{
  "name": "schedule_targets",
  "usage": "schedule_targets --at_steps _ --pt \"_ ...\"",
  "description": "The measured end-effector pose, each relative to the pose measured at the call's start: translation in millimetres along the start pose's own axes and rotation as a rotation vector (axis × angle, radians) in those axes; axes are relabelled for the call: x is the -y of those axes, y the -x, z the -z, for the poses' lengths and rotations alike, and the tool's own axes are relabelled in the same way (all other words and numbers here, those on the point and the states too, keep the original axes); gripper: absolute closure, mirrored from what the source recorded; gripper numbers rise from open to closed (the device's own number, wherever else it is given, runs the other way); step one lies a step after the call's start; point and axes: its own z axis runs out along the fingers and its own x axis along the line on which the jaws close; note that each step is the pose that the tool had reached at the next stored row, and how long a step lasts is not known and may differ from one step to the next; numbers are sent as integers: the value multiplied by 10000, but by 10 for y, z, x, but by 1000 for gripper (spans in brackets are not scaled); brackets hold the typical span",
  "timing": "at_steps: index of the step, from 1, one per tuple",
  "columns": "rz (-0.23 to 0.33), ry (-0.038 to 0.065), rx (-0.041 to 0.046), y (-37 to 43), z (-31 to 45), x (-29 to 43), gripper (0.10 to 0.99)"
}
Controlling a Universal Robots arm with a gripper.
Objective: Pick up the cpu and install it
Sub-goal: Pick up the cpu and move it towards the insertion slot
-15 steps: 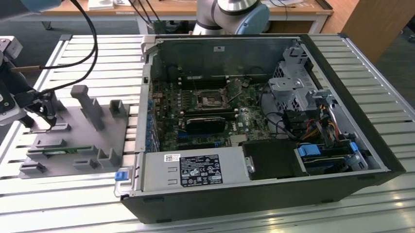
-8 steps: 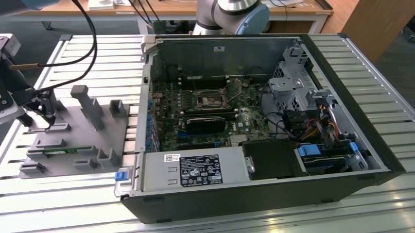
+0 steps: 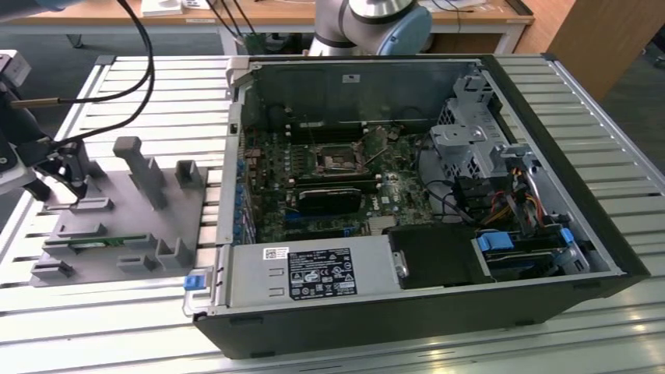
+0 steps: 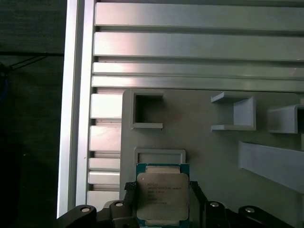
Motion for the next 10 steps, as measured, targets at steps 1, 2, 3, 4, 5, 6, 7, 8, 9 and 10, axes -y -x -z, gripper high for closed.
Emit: schedule_targets --at_steps 1,2,3,4,5,6,7,8,9,10 --pt "0 0 0 0 7 0 561" --pt "0 0 1 0 14 -1 561" --pt "0 1 1 0 21 -1 561" --pt "0 0 0 0 27 -2 561" --pt "0 0 1 0 35 -2 561" --pt "0 0 1 0 43 -3 561" --pt "0 0 0 0 52 -4 561" --pt "0 0 0 0 61 -5 561" --pt "0 0 0 0 71 -6 561" --pt "0 0 0 0 84 -7 561"
